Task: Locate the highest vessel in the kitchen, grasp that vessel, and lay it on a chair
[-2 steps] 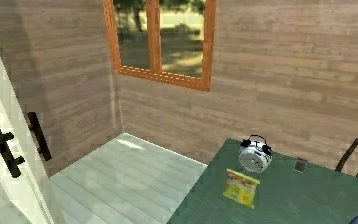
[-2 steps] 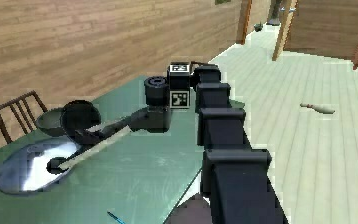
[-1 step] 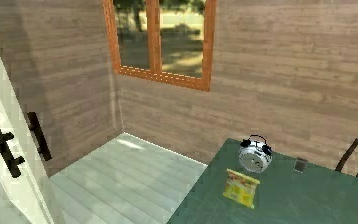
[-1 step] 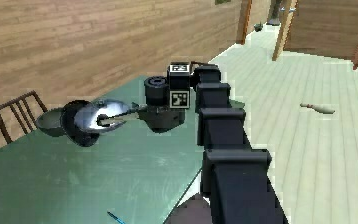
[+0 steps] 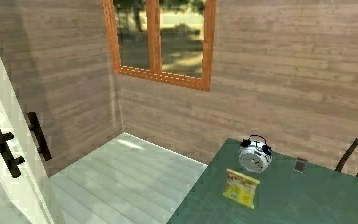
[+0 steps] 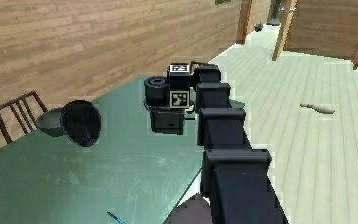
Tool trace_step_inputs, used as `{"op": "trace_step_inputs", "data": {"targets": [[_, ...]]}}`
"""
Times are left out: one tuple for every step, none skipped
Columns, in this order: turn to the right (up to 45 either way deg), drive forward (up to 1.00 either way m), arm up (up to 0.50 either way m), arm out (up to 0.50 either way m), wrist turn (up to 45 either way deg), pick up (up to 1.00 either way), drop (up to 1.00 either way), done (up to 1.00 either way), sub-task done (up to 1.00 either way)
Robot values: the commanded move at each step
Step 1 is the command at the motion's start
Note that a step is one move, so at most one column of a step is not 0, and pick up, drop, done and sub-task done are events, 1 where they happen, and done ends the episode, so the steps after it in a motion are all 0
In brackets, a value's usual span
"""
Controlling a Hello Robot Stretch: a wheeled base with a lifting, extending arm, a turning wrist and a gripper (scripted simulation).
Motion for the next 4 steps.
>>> {"op": "trace_step_inputs", "data": {"targets": [[0.0,0.0,0.0,0.0,15.0,0.0,0.0,0.0,0.0],[0.0,0.0,-0.42,0.0,0.0,0.0,0.0,0.0,0.0],[0.0,0.0,-0.5,0.0,0.0,0.0,0.0,0.0,0.0],[0.0,0.0,0.0,0.0,0.0,0.0,1.0,0.0,0.0]]}}
